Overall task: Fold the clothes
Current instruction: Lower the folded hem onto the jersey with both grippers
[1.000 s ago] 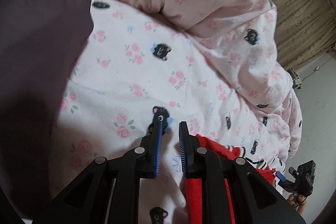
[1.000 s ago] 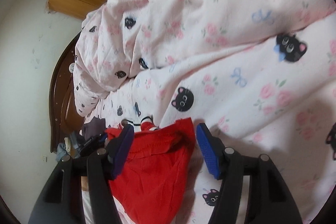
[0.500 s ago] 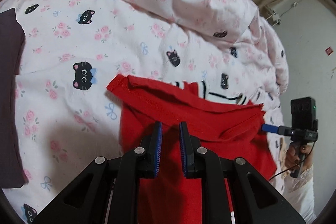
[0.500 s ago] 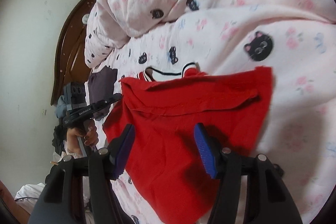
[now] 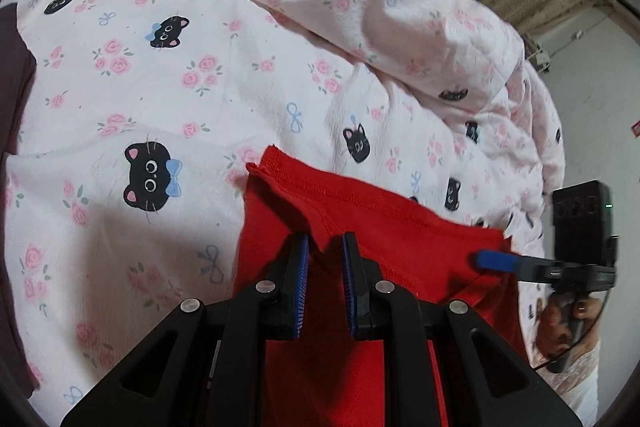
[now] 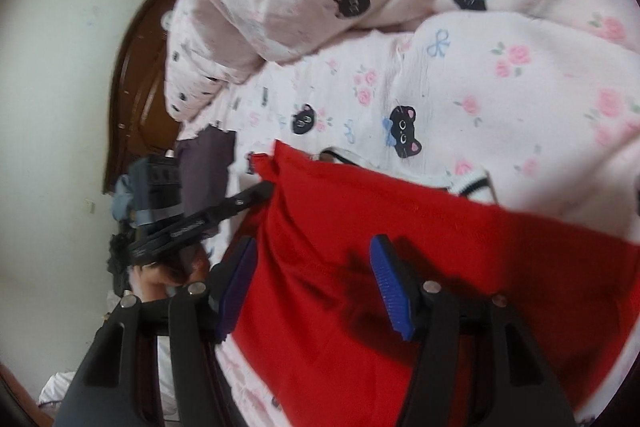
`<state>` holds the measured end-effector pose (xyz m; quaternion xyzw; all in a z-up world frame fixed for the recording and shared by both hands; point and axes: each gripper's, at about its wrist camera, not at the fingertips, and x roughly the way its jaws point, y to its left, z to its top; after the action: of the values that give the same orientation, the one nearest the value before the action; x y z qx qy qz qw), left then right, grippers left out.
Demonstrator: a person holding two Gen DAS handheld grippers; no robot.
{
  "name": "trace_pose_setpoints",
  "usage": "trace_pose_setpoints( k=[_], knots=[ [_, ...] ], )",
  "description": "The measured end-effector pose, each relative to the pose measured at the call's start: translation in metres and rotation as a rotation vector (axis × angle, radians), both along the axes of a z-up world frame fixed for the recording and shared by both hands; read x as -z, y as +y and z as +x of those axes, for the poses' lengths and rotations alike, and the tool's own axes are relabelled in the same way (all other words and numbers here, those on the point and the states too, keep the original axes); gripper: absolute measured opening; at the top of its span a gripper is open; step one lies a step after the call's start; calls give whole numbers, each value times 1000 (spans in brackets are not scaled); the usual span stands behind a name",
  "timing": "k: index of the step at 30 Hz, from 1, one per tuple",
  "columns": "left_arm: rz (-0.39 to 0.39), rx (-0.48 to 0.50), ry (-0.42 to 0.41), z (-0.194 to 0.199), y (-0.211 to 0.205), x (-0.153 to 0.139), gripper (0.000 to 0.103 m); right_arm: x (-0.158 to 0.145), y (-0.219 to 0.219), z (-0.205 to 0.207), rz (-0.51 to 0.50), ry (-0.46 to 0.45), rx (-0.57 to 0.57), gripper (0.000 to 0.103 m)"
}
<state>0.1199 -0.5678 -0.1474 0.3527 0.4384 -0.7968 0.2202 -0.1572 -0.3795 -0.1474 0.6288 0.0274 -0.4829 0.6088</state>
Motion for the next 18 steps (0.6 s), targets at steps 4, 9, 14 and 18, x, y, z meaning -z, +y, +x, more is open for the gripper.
trace_pose_setpoints(
  k=[4,9,14,18],
  knots=[
    [-24,-20,73,9,-2,-14,14,-3,-6,-7,-5,79,91,60],
    [-37,-22,112,16,-4,-27,14,-25,3,7,-95,34,-14,61],
    [-14,-39,104,17,-9,-22,14,-36,3,61,0,423,-291,58],
    [0,-54,102,21,-10,-19,14,-34,0,82,46,613,-402,36]
  ],
)
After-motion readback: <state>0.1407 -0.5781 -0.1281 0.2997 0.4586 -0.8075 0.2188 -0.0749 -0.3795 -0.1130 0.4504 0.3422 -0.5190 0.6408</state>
